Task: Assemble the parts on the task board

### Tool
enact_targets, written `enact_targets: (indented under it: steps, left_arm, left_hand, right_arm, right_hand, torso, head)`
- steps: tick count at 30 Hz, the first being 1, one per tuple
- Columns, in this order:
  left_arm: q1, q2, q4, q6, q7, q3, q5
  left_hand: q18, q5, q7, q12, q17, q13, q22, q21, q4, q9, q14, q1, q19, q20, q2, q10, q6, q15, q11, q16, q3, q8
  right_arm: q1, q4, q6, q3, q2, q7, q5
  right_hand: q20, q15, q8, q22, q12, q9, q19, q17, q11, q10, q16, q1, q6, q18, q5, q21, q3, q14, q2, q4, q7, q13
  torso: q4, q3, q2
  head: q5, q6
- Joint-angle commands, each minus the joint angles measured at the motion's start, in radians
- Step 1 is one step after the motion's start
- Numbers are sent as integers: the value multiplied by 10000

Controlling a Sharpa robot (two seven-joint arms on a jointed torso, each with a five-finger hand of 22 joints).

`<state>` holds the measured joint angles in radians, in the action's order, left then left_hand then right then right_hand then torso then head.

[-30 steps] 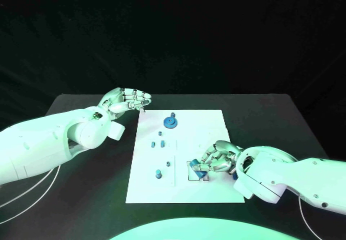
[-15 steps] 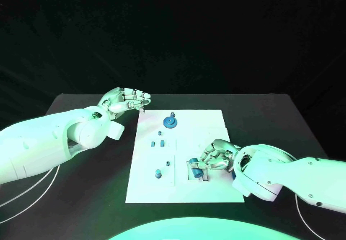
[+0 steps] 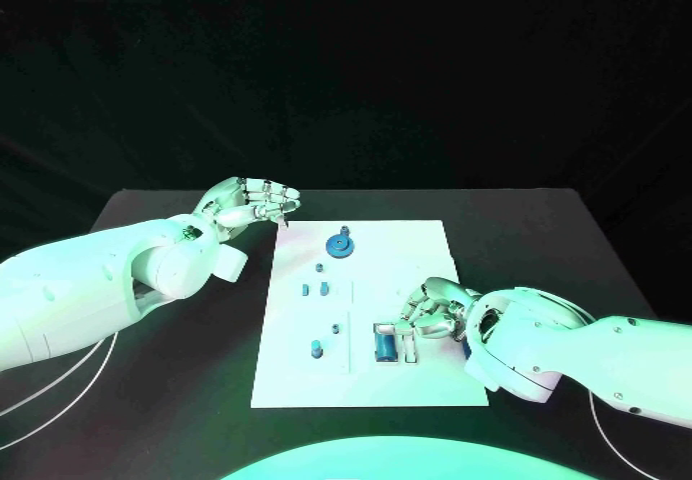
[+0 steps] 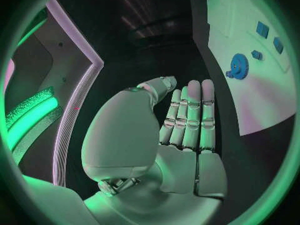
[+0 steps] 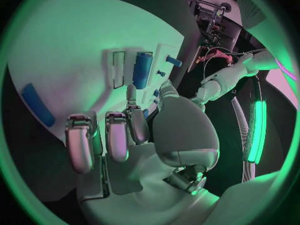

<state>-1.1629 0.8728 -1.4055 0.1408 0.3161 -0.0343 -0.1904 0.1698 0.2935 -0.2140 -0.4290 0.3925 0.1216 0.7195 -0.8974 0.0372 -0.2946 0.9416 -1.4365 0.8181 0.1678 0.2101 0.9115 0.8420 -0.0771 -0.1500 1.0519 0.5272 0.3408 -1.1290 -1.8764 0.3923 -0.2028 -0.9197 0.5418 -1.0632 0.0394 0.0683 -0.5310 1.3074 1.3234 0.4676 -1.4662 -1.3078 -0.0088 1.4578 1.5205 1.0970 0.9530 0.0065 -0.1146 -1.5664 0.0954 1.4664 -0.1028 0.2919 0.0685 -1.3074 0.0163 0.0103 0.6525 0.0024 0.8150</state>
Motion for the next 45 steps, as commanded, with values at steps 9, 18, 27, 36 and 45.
enact_targets:
  steps: [9,18,27,36,45]
  left_arm:
    - [-6,6,-26,-99,67,6,58]
    - [-5,24,-153,9,201,6,247]
    - [34,23,-371,20,309,5,567]
    - [72,1,-371,9,320,5,604]
    - [82,-4,-322,12,258,4,593]
  left_hand:
    - [133,2,1,-28,-13,-14,-16,68,-12,-13,-78,19,-76,-4,-97,-95,-58,18,-6,-42,-35,60]
    - [133,2,0,-37,-17,-17,-17,73,-14,-11,-84,21,-80,-2,-96,-94,-68,16,-7,-40,-38,63]
    - [129,-1,-2,-58,-16,-17,-21,84,10,-8,-80,63,-83,6,-94,-78,-83,10,-8,-26,-58,66]
    - [129,-1,-2,-58,-16,-17,-21,84,10,-8,-80,63,-83,6,-94,-78,-83,10,-8,-26,-58,66]
    - [130,1,0,-68,-17,-19,-26,94,21,-7,-80,78,-85,9,-100,-76,-89,9,-7,-17,-63,71]
  right_arm:
    - [30,-410,310,0,-684,-433,-500]
    - [-216,-384,318,6,-1956,-854,-630]
    - [-160,-366,-582,-11,-2808,-794,-1428]
    - [202,-364,-736,-34,-2973,-547,-1926]
    - [332,-455,-823,-40,-2901,-435,-1989]
  right_hand:
    - [-101,74,-83,2634,110,26,-1046,-1187,-10,39,-7,1001,-104,-65,-707,-44,122,773,238,-49,-23,-824]
    - [-46,-14,219,2634,254,-86,-1046,-1206,106,76,-6,1906,-440,-65,-897,-44,170,775,268,-85,120,-966]
    - [16,-70,487,2634,304,-206,-1046,-1284,159,97,22,2453,-350,-65,-444,-44,66,789,345,-71,178,-1020]
    - [11,-50,499,2634,306,-218,-1046,-1284,127,101,22,2592,-145,-65,-488,-44,-5,788,356,-71,136,-1028]
    - [1,-30,488,2634,312,-217,-1046,-1301,100,108,28,2639,-15,-65,-530,-44,-28,791,344,-63,101,-1036]
  torso:
    - [-23,-9,-7]
    - [-29,20,-11]
    - [-78,-49,-21]
    - [-62,-45,-7]
    - [-51,-15,-11]
  head:
    - [-71,-27]
    - [-406,-49]
    - [-676,-41]
    - [-717,-14]
    - [-743,-13]
